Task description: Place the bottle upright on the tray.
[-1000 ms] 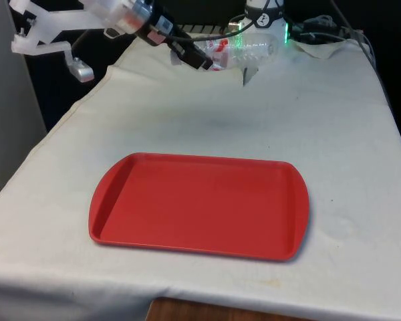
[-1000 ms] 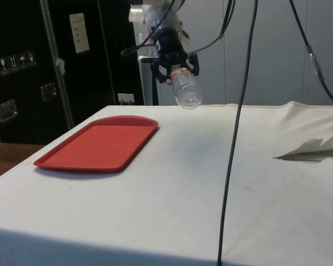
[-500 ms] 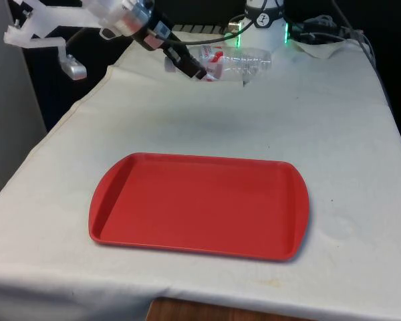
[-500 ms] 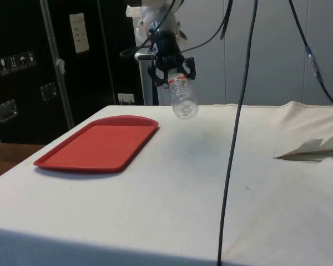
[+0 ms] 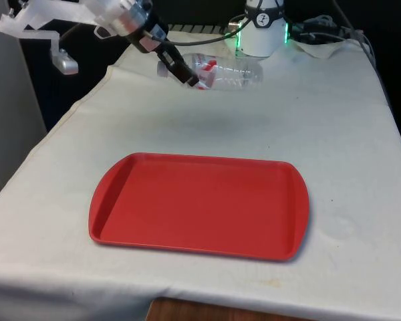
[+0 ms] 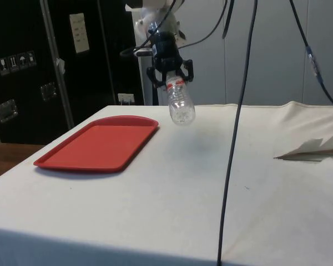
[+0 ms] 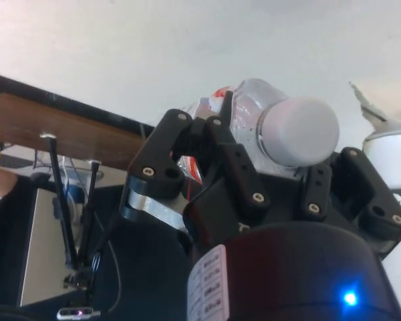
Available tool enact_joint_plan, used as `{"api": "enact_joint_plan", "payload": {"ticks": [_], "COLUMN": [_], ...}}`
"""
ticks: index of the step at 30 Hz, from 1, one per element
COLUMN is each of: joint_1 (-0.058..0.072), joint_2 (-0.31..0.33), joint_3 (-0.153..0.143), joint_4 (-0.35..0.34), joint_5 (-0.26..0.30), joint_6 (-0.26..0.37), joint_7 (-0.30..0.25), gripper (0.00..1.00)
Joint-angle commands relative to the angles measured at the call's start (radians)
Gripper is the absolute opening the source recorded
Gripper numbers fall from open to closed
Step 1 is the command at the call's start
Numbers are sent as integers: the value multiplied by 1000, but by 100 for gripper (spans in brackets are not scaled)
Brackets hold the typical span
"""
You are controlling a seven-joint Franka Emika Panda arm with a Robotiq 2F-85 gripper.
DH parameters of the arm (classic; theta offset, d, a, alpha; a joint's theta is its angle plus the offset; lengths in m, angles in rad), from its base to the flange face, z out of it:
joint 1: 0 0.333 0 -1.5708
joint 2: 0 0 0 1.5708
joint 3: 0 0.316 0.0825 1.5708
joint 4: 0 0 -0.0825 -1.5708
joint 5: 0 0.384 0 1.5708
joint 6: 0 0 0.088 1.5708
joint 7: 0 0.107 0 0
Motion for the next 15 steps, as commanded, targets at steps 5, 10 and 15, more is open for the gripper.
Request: {"api": "enact_joint_plan", "payload": {"ticks": [5,10,15], "joint_1": [16,9,16], "joint_2": [-13,-5,-13], "joint_3": [-7,0,-4], "joint_4": [-22,-18,-30], "joint_5": [-6,-7,-8], "joint_6": [64,70,88], "joint_7": [-5,-6,-9], "gripper": [31,31,31]}}
